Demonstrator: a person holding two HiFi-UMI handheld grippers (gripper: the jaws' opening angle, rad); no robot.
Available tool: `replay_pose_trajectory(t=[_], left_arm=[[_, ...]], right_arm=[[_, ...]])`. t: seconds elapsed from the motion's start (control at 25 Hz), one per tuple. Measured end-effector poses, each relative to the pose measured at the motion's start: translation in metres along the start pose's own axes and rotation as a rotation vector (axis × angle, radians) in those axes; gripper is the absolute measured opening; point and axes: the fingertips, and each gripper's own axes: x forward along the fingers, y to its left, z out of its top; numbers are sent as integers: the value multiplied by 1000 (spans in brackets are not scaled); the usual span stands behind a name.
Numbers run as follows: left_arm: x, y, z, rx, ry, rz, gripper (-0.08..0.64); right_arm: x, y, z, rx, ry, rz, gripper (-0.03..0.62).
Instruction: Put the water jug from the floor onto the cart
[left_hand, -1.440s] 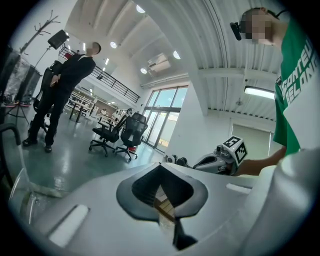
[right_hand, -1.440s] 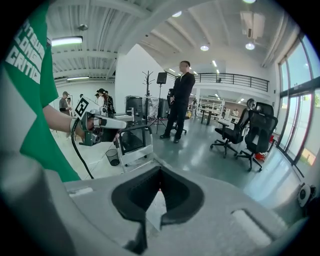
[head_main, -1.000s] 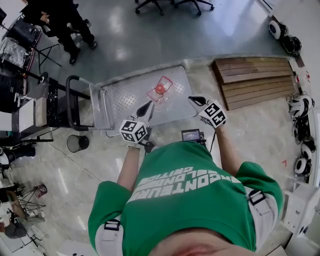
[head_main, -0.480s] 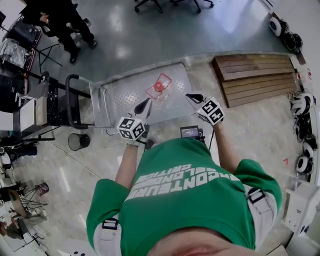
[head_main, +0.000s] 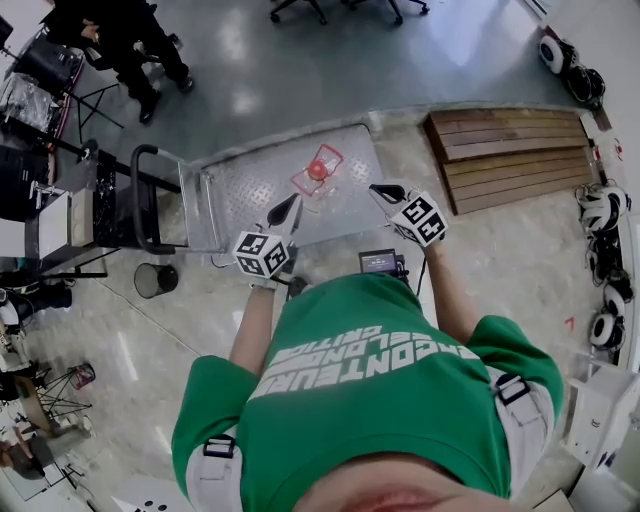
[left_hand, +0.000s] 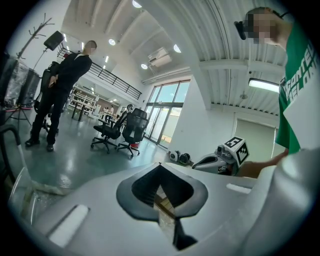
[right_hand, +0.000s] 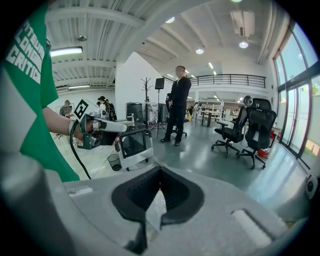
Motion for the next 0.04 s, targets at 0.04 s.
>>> replay_pose_trajectory(t=[0.04], left_arm=[[0, 0, 0, 0, 0, 1, 17]], right_arm=[[0, 0, 1, 4, -3, -1, -8]])
